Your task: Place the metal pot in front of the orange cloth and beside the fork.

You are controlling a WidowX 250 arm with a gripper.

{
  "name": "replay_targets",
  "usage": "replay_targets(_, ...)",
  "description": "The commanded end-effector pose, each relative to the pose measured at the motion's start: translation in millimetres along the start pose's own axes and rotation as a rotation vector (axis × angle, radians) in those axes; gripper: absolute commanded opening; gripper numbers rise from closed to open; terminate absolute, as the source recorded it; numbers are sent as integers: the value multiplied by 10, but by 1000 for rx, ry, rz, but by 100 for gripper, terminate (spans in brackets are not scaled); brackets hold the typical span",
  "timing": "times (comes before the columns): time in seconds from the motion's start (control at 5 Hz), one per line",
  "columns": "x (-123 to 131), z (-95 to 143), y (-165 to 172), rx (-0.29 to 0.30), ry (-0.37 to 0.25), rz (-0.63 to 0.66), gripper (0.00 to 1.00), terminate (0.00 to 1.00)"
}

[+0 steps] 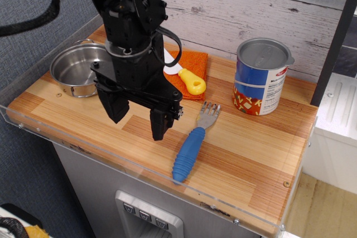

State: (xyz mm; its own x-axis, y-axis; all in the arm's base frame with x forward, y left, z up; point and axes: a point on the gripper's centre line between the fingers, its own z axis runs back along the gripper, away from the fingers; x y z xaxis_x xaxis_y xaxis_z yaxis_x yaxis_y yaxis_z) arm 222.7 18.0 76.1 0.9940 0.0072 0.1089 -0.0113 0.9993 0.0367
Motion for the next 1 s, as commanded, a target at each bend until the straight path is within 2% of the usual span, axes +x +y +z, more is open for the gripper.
replay_targets(0.0, 0, 0, 0, 0, 0, 0, 100, 0)
replay_targets(0.4, 181, 80, 67, -46, -27, 232, 100, 0)
replay_targets(0.6, 259, 105, 186, 1, -13, 361, 100, 0)
replay_targets(0.8, 338, 64, 479, 43, 16, 529, 100, 0)
